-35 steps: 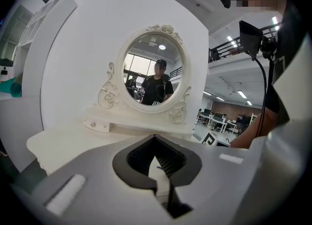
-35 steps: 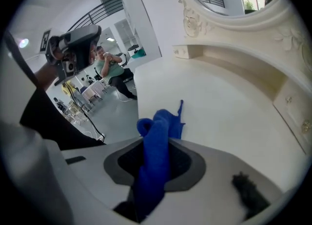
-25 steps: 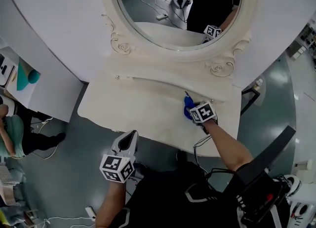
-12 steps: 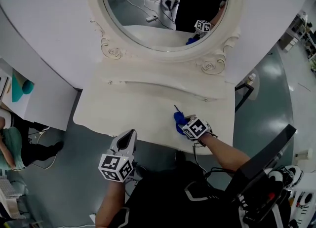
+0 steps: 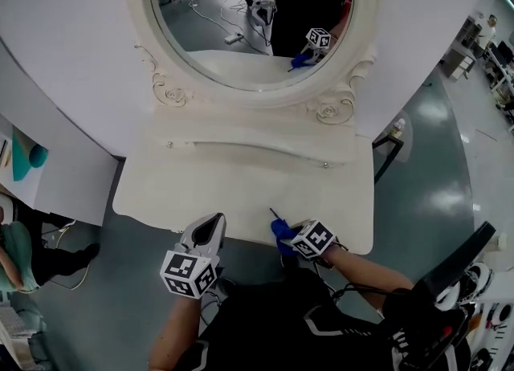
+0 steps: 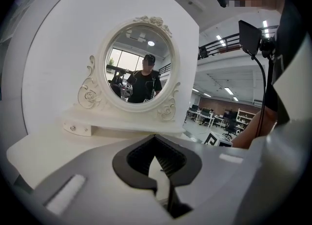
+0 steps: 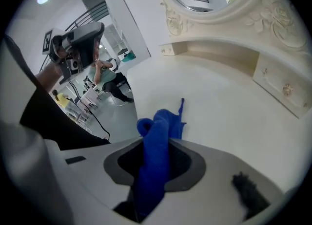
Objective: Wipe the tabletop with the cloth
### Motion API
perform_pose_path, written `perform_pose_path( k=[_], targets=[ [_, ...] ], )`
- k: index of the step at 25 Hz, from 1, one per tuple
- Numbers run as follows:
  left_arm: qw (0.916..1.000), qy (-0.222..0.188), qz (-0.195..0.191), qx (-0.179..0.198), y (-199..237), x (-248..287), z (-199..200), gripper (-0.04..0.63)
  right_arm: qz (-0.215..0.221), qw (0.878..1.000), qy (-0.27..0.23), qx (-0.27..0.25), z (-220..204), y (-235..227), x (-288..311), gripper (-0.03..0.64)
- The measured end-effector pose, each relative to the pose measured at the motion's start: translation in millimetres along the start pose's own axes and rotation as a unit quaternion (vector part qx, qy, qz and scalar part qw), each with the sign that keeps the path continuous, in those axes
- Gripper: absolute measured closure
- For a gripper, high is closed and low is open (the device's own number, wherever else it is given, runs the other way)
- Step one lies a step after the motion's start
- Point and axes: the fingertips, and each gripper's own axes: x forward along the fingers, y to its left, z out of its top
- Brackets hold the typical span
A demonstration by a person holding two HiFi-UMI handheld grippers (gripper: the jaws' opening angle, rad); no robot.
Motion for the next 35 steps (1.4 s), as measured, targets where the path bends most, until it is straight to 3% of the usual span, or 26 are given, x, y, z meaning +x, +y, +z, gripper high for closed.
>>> perform_pose_path(
  k=[2, 7, 13, 19, 31, 35],
  targets=[
    [1.0000, -0.001, 0.002, 0.002, 0.5, -0.7, 2.5, 0.588, -0.014, 0.999, -0.024, 0.025, 8.5, -20.6, -7.3, 0.511],
    [0.9999, 0.008, 0.008, 0.002, -2.8, -1.6, -3.7, 0.588, -0.148, 0.984, -0.077, 0.065, 39.0, -125.8, -46.5, 0.511],
    [0.9998, 0.013, 0.016, -0.007, -7.8, -5.6, -9.3, 0.588, -0.194, 0.973, -0.056, 0.110, 42.7, -194.7, -62.2, 0.511],
    [0.9998, 0.016, 0.006, -0.003, -11.3, -0.7, -9.4, 0.588, -0.177, 0.978, -0.052, 0.097, 27.1, -169.7, -57.5, 0.511],
    [0.9988, 0.009, -0.048, 0.011, -33.6, 22.4, 0.5, 0.588, -0.068, 0.993, -0.014, 0.099, -40.4, -42.5, -40.2, 0.511],
    [0.9980, 0.010, -0.061, 0.015, -42.7, 31.1, 1.7, 0.588, -0.050, 0.994, -0.013, 0.098, -52.0, -27.6, -43.3, 0.511]
  ],
)
